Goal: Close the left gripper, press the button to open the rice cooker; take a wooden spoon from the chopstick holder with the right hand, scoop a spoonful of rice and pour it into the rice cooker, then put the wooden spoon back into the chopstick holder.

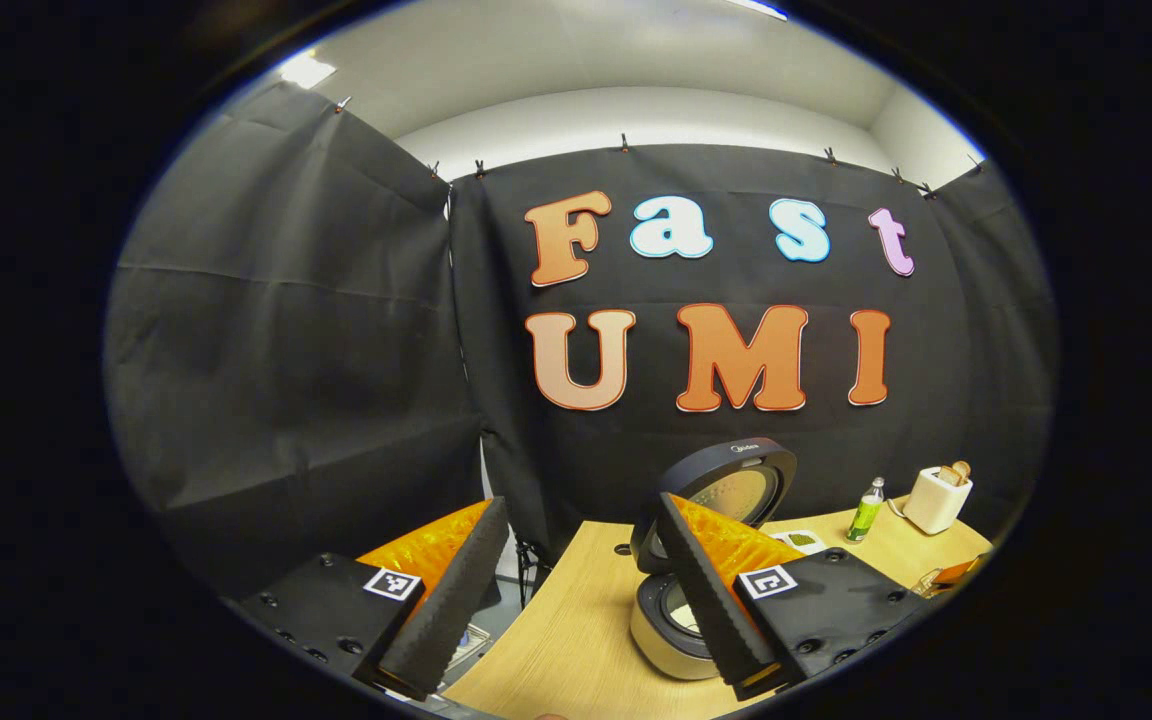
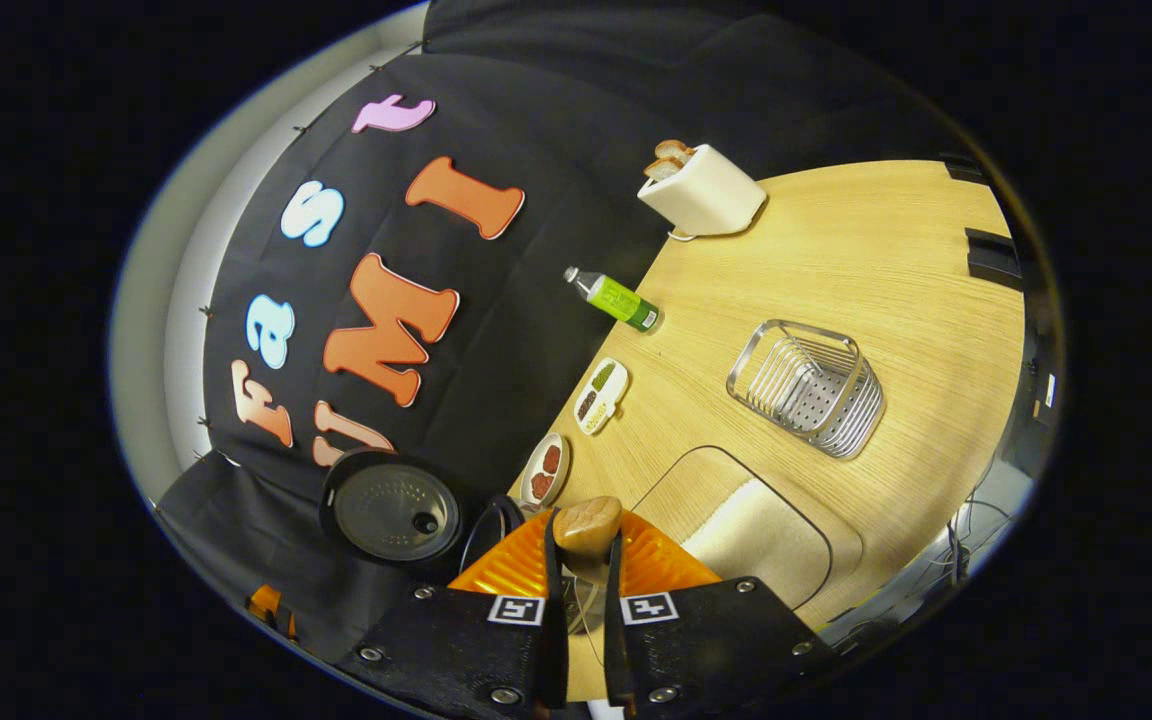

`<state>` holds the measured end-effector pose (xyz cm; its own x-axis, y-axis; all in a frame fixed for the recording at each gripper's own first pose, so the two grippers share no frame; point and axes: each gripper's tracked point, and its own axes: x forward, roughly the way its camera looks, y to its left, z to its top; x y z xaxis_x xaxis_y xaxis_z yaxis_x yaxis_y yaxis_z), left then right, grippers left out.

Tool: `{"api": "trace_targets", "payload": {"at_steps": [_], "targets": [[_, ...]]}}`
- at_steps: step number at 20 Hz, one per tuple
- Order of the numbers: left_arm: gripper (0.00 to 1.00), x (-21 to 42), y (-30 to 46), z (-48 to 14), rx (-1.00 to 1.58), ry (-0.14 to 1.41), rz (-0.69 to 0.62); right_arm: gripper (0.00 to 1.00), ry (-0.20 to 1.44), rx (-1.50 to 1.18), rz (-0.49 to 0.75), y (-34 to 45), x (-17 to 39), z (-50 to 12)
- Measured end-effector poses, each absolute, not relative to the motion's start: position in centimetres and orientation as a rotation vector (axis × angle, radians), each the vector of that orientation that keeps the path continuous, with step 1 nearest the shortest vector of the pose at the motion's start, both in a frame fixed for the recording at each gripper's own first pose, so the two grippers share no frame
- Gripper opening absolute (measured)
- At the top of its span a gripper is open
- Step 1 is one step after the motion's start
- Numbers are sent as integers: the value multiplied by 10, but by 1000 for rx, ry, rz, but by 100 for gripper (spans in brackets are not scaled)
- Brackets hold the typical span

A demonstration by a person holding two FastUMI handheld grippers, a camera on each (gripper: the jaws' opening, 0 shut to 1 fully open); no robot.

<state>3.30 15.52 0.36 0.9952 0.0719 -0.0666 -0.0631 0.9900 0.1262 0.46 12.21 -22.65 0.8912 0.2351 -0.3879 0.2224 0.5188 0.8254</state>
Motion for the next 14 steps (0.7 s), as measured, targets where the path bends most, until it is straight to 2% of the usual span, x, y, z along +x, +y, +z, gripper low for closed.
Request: {"api": "trace_targets", "payload": {"at_steps": [1,14], "targets": [[99,34,153,4,123,70,66,13,486,1053,2,117,7,-224],[97,45,118,4,92,62,24,13,418,1264,-47,70,6,-187]]}}
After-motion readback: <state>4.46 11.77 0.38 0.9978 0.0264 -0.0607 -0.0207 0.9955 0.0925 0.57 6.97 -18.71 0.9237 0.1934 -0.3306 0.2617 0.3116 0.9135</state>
